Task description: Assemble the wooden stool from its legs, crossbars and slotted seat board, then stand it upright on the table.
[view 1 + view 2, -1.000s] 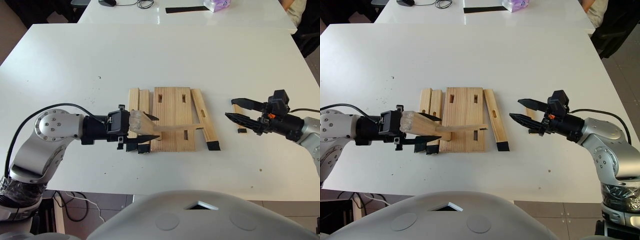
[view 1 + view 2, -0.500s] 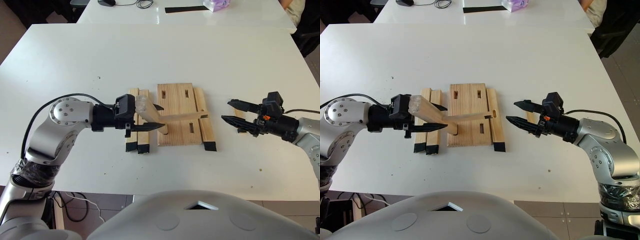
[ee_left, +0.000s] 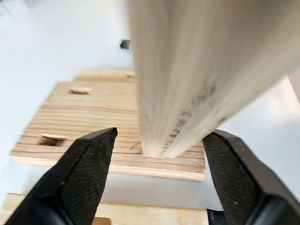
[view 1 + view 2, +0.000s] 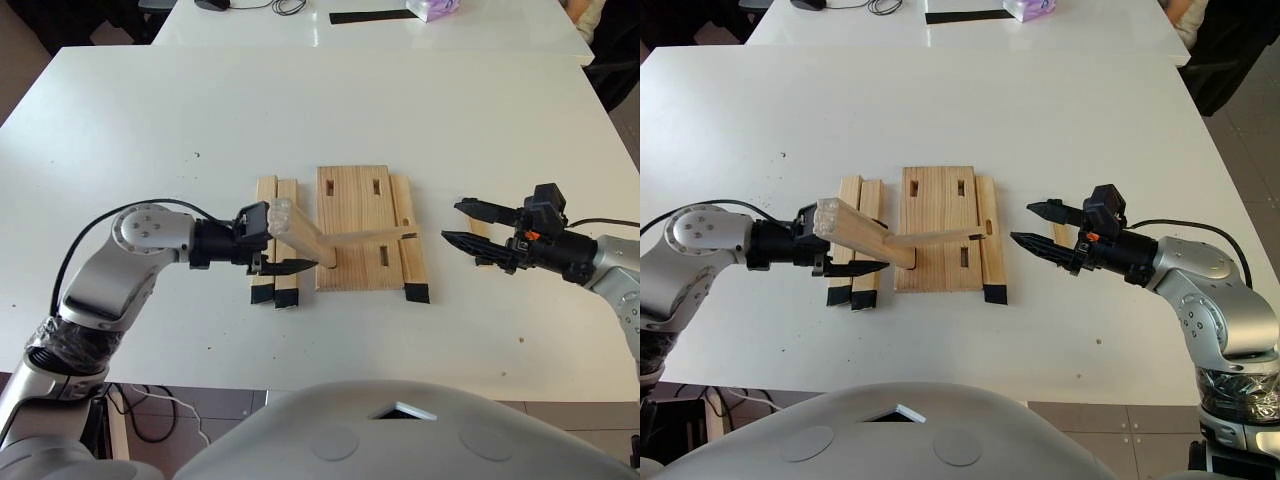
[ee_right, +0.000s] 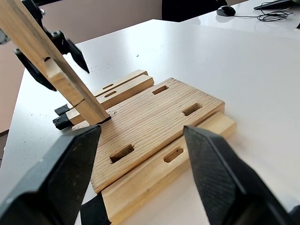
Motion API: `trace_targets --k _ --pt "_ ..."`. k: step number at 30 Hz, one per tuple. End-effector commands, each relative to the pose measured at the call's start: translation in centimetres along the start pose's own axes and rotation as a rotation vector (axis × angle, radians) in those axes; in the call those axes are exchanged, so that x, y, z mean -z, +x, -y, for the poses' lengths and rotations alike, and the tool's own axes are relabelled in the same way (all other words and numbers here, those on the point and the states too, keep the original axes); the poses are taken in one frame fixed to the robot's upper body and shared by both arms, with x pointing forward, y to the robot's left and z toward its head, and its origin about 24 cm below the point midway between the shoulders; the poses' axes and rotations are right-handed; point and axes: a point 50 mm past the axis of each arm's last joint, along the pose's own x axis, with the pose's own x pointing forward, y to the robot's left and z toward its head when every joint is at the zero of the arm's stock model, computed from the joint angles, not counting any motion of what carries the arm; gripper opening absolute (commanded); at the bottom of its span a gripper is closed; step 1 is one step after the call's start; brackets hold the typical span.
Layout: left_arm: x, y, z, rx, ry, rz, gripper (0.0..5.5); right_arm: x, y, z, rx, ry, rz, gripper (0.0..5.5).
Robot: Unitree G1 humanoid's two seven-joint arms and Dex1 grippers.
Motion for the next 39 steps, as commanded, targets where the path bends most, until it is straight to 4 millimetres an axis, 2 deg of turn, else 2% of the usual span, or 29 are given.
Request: trace_targets --k 1,6,9,14,17,21,25,28,34,39 --pt "-0.5 -2.3 0.5 -0.040 -0.022 -0.019 3.28 -0.1 -0.3 -0.2 0.019 -0.011 -0.007 3.23" --pt "1.2 -5.1 2.5 -0.161 -0.180 -0.075 3.28 0.7 -1.5 -1.0 0.077 0.007 -0.006 3.23" --pt "2.2 -5.6 3.1 -0.297 -0.300 -0.090 3.28 1.1 -2.1 -1.5 0.120 0.017 0.001 3.23" --pt "5.1 -3.4 4.4 -0.552 -0.549 -0.169 3.28 1.2 -2.6 -1.6 0.169 0.015 0.012 3.23" --pt "5.7 -1.7 5.4 -0.583 -0.603 -0.199 3.28 1.1 -2.3 -1.3 0.163 0.006 0.008 3.23" --pt "6.8 -1.3 6.2 -0.623 -0.598 -0.301 3.28 0.9 -1.9 -1.2 0.146 -0.003 0.006 3.23" --pt "8.2 -2.8 5.8 -0.689 -0.540 -0.433 3.28 1.0 -1.9 -1.2 0.148 -0.003 0.002 3.23" --pt "8.0 -3.8 4.9 -0.701 -0.481 -0.453 3.28 1.3 -2.0 -1.4 0.157 0.003 0.002 3.23" --pt "7.8 -4.3 4.0 -0.656 -0.439 -0.461 3.28 1.8 -1.8 -1.7 0.175 0.010 0.008 3.23" --pt "8.0 -4.1 3.7 -0.633 -0.502 -0.424 3.28 1.9 -1.7 -1.6 0.183 0.010 0.011 3.23"
